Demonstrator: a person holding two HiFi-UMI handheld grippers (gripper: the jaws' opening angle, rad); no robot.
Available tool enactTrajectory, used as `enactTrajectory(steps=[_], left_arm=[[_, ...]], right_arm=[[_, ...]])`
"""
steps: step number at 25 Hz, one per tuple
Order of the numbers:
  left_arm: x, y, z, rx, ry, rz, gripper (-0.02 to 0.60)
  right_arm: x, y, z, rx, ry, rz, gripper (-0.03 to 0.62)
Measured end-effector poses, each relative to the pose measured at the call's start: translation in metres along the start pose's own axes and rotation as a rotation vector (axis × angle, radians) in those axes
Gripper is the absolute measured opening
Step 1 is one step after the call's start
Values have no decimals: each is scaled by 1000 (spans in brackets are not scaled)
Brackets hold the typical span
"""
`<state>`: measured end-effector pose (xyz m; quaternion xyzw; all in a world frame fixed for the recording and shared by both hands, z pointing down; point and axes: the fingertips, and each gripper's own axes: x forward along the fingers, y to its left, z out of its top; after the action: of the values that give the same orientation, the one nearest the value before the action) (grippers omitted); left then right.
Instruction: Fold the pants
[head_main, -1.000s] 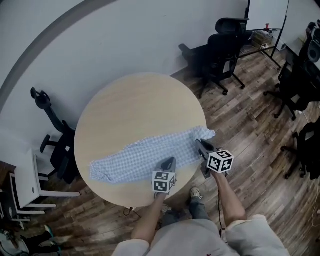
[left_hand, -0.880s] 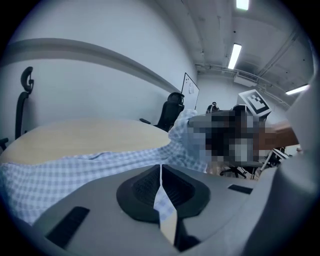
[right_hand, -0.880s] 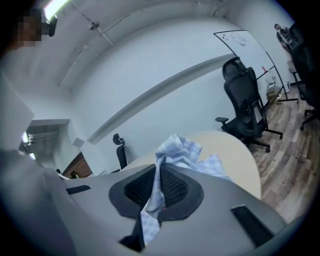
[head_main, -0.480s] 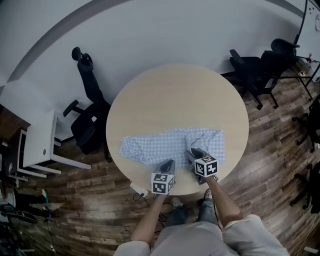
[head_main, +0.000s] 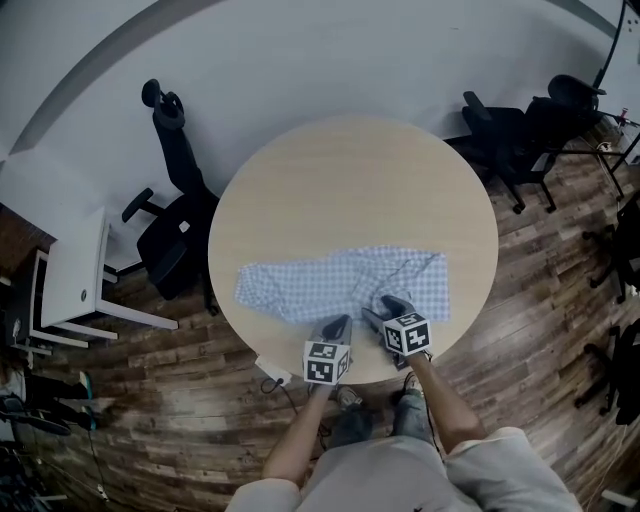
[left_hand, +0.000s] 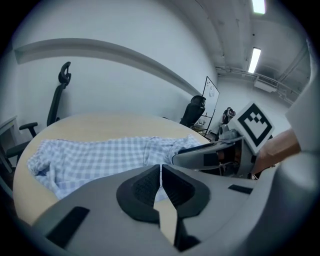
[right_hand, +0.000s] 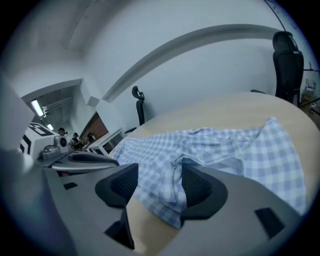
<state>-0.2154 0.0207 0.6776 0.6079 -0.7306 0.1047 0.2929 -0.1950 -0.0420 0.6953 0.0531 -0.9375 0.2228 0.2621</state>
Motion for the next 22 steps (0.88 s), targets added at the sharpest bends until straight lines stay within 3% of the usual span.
enactTrajectory(steps=[4, 15, 17, 19, 22], left_arm=[[17, -26, 9, 29, 5, -53, 32], [80, -117, 39, 199, 36, -212, 32], [93, -129, 42, 264, 49, -212, 32], [106, -134, 43, 387, 78, -180, 42], [121, -135, 37, 582, 168, -160, 250]], right_arm=[[-23, 3, 7, -55, -24, 5, 262], [-115, -116, -5, 106, -112, -270, 262], [-125, -132, -12, 135, -114, -297, 262], [-133, -143, -18, 165, -113, -306, 261], [-140, -158, -23, 197, -116, -303, 261]])
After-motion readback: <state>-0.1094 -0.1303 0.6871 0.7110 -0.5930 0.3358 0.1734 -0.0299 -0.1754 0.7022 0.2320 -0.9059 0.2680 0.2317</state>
